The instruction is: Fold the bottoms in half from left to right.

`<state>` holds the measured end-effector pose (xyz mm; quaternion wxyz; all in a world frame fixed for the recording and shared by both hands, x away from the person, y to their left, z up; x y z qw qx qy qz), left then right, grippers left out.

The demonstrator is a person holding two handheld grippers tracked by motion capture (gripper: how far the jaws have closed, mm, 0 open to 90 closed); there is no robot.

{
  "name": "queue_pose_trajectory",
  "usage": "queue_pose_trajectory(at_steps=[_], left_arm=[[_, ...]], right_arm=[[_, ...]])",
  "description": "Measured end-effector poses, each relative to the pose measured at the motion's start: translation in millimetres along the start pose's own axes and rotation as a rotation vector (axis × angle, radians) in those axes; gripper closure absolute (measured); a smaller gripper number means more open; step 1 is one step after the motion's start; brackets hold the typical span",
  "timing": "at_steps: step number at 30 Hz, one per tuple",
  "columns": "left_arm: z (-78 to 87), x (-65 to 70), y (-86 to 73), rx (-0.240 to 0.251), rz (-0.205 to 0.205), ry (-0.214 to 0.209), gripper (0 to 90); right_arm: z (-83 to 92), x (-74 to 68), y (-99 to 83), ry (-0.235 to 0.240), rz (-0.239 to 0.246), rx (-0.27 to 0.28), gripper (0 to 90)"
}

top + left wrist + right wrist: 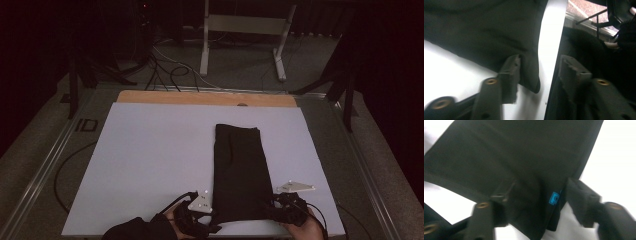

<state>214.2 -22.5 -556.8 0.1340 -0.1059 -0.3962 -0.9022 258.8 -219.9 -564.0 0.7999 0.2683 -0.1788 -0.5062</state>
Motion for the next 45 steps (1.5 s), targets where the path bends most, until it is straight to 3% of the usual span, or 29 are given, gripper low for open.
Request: queue_pose_trajectory(at_steps=[2, 4, 8, 13, 23, 30, 39, 45], left_arm=[[2.0, -1.3, 2.2, 0.01, 0.003, -0.002, 40.1], [4.1, -3.2, 4.7, 0.022, 0.004, -0.001, 36.6], [9.4, -6.7, 10.5, 0.046, 0.012, -0.015, 16.8], [19.8, -15.5, 20.2, 0.078, 0.022, 0.002, 4.4], [46.9, -40.4, 39.3, 0.14, 0.035, 0.065, 2.0], [57.5, -56.4, 49.0, 0.164, 0.044, 0.103, 1.7], [59.4, -79.7, 59.4, 0.173, 0.068, 0.138, 1.6], [57.9, -96.6, 61.6, 0.175, 0.094, 0.162, 1.6]], right_arm=[[2.1, 0.4, 3.9, 0.0, -0.007, 0.016, 29.9], [3.4, -2.8, 4.9, 0.025, 0.021, 0.018, 20.0], [5.1, -3.9, 11.4, 0.043, 0.014, 0.042, 14.4], [10.0, -3.6, 24.4, 0.037, 0.035, 0.071, 13.4], [22.3, 5.2, 59.4, -0.016, 0.087, 0.147, 10.4], [20.5, 12.1, 86.8, -0.041, 0.111, 0.199, 9.7], [7.6, 20.4, 110.0, -0.038, 0.086, 0.242, 9.7], [-1.2, 32.4, 121.0, -0.061, 0.075, 0.264, 10.3]])
Point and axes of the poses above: each handheld gripper's, and its own axes: z roughly backward along the jaws, y roughly out of its top, x roughly to its right, the point moved 10 cm from there along -z, roughly forward along the jaws, and after that the axes turned 9 degrees about -y, right-handed, at the moved point
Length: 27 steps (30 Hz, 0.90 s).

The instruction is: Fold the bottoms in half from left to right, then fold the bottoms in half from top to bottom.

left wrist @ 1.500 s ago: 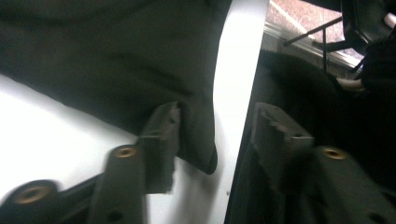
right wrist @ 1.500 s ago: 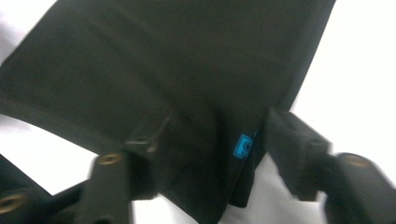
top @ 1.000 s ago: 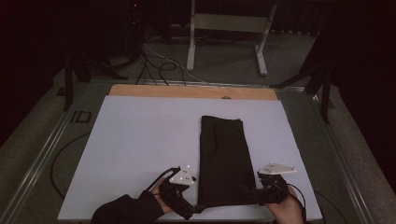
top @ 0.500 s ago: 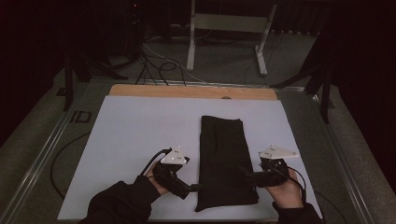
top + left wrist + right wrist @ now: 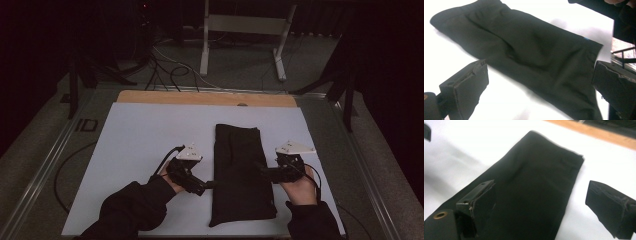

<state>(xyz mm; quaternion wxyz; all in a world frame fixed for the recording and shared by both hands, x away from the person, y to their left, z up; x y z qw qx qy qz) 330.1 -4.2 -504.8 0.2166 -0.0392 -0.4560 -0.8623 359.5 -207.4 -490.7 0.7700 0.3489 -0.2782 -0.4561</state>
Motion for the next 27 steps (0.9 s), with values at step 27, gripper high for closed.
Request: queue_pose_trajectory(at_steps=[27], left_arm=[[-28.1, -64.8, 15.8, -0.002, 0.092, 0.074, 1.6]], right_arm=[[-59.1, 33.3, 19.9, -0.004, -0.04, 0.023, 10.2]])
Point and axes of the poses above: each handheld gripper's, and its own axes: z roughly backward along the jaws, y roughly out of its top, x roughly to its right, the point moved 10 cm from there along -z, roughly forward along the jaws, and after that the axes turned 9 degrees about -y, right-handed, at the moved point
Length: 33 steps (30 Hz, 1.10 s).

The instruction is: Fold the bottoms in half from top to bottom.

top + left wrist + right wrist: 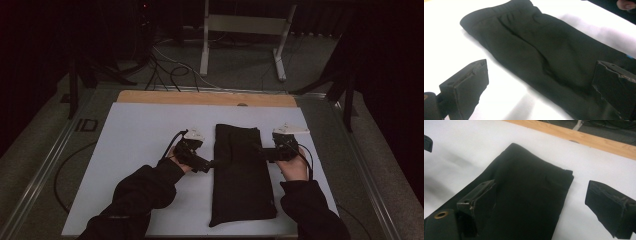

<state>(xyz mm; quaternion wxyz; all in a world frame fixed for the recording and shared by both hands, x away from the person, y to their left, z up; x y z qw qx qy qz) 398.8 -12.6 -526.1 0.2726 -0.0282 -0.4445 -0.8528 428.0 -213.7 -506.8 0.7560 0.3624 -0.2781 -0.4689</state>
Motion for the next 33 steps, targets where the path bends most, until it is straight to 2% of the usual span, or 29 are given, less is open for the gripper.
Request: queue_pose_trajectory(at_steps=[3, 5, 8, 10, 11, 13, 14, 15, 18, 24, 27, 31, 33], left_arm=[[-4.4, -8.6, 4.2, 0.007, 0.032, 0.002, 1.7], [-7.1, -13.0, 6.7, 0.013, 0.064, -0.015, 1.7], [-11.8, -23.7, 11.4, 0.044, 0.106, -0.009, 2.7], [-14.6, -29.6, 13.0, 0.054, 0.115, 0.009, 3.3], [-16.3, -33.1, 13.4, 0.056, 0.116, 0.016, 4.1], [-21.2, -38.6, 14.1, 0.063, 0.131, 0.021, 5.8], [-23.8, -41.2, 13.9, 0.059, 0.133, 0.026, 5.9], [-27.4, -43.7, 14.0, 0.058, 0.132, 0.03, 6.4], [-35.7, -50.3, 14.3, 0.052, 0.141, 0.048, 9.0], [-52.4, -60.4, 15.9, 0.045, 0.174, 0.074, 12.3], [-57.6, -65.4, 16.6, 0.033, 0.155, 0.103, 13.9], [-63.7, -71.3, 16.2, 0.024, 0.167, 0.112, 15.2], [-67.1, -75.8, 13.2, 0.006, 0.17, 0.138, 15.3]], right_arm=[[-8.8, 4.6, -0.5, 0.005, -0.01, -0.013, 10.1], [-13.6, 6.4, -2.1, 0.006, -0.016, -0.03, 10.1], [-20.8, 11.7, -5.7, 0.002, -0.016, -0.061, 9.9], [-24.7, 15.1, -4.9, 0.009, -0.048, -0.047, 9.4], [-26.2, 15.7, -4.9, 0.011, -0.054, -0.047, 9.4], [-30.9, 20.1, -5.7, -0.016, -0.052, -0.058, 9.4], [-33.4, 21.4, -5.8, -0.021, -0.07, -0.063, 9.4], [-35.3, 22.3, -5.9, -0.008, -0.077, -0.06, 9.4], [-43.7, 26.8, -7.5, -0.014, -0.099, -0.071, 9.7], [-58.9, 31.1, -13.8, -0.021, -0.125, -0.102, 16.7], [-66.5, 34.0, -17.3, -0.03, -0.136, -0.116, 20.7], [-75.7, 38.8, -23.3, -0.043, -0.143, -0.145, 23.9], [-80.7, 40.3, -25.7, -0.04, -0.155, -0.155, 24.9]])
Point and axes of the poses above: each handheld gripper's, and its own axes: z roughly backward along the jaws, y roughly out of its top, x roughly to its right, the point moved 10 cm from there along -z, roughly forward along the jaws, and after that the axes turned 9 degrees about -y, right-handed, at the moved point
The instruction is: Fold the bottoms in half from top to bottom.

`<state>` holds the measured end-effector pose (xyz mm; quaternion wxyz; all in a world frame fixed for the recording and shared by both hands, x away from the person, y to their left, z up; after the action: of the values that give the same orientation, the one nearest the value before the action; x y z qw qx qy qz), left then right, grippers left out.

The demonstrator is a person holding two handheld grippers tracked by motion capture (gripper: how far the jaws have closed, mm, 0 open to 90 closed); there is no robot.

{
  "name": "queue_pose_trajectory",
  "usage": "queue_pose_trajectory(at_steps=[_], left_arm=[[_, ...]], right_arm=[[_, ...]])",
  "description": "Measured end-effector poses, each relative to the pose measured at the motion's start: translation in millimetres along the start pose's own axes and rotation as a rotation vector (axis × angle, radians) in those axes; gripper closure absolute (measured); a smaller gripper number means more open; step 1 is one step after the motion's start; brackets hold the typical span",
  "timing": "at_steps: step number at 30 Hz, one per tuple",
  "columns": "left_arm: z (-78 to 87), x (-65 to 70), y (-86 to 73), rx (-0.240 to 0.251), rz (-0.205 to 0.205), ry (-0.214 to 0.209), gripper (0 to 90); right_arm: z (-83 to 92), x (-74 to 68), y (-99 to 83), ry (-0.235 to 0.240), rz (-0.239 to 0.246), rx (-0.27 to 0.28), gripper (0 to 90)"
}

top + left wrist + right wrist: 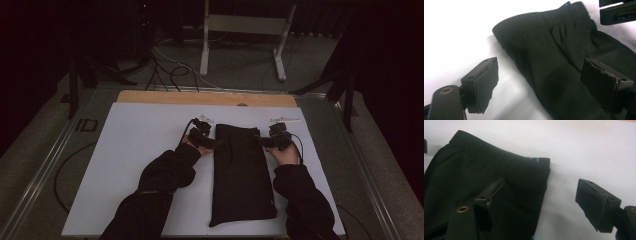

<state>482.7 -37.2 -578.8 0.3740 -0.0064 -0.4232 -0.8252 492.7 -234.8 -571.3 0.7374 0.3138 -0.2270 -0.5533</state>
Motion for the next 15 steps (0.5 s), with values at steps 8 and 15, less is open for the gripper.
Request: queue_pose_trajectory(at_steps=[8, 15], left_arm=[[-12.1, -4.0, -6.8, -0.014, 0.016, -0.002, 22.2], [-15.3, 1.0, -7.3, -0.015, -0.006, 0.018, 35.2]], right_arm=[[-12.9, 2.3, -4.5, -0.008, 0.008, -0.042, 26.7], [-20.6, 1.9, -12.0, -0.038, 0.022, -0.075, 32.8]])
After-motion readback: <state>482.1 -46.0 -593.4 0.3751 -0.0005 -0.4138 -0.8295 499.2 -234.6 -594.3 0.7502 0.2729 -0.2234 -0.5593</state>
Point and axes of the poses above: each handheld gripper's, and its own axes: z roughly backward along the jaws, y roughly out of its top, x roughly to its right, the point moved 10 cm from there along -z, roughly forward along the jaws, and after that the axes turned 9 degrees about -y, right-handed, at the moved point
